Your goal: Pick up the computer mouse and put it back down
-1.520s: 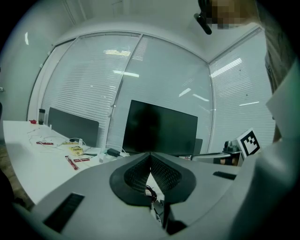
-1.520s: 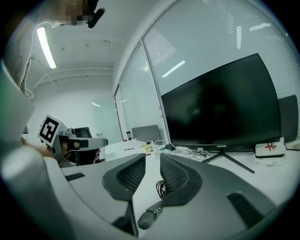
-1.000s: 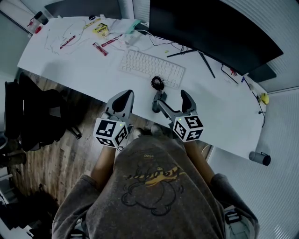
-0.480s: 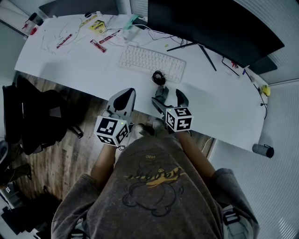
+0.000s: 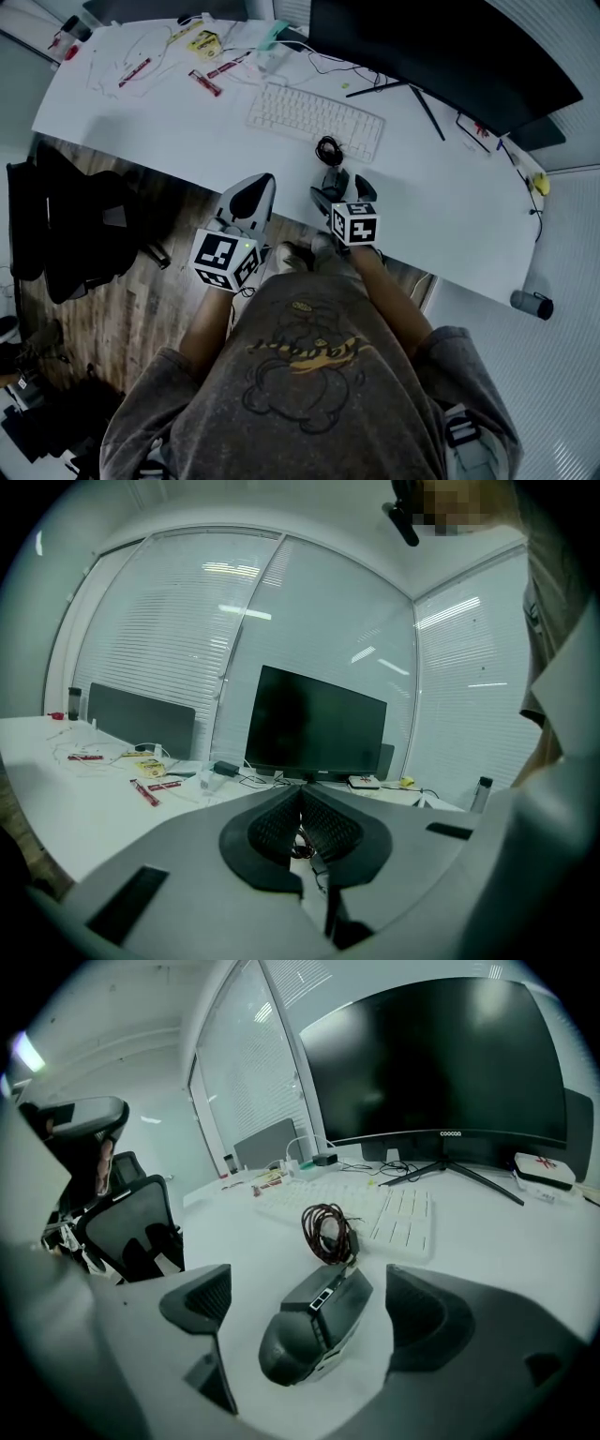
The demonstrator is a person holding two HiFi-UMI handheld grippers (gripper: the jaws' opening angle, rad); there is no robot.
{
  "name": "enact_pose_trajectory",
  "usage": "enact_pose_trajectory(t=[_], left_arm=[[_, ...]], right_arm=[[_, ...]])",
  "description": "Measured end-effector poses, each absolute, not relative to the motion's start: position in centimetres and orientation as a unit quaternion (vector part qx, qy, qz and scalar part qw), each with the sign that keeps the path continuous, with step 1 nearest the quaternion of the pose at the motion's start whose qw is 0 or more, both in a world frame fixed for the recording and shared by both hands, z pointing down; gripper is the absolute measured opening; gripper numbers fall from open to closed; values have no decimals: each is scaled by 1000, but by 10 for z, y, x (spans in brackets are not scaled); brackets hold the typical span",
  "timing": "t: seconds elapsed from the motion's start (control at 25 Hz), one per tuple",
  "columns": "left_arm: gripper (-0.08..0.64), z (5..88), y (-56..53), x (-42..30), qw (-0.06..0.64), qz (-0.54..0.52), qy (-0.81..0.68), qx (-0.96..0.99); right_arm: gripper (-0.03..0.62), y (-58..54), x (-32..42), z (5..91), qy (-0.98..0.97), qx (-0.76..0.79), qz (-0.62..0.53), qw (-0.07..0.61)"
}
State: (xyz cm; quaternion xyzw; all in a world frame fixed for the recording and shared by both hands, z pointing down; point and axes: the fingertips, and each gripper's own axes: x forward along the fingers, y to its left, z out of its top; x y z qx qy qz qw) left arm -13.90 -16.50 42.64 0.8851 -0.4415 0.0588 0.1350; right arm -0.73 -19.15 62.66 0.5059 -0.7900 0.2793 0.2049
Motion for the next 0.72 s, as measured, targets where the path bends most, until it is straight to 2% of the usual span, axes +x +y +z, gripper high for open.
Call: enact_pose_trajectory(t=[0.72], left_arm=[[18, 434, -166, -165, 145, 68, -460, 873]], right_arm=[[448, -201, -3, 674, -743, 544, 301, 246]])
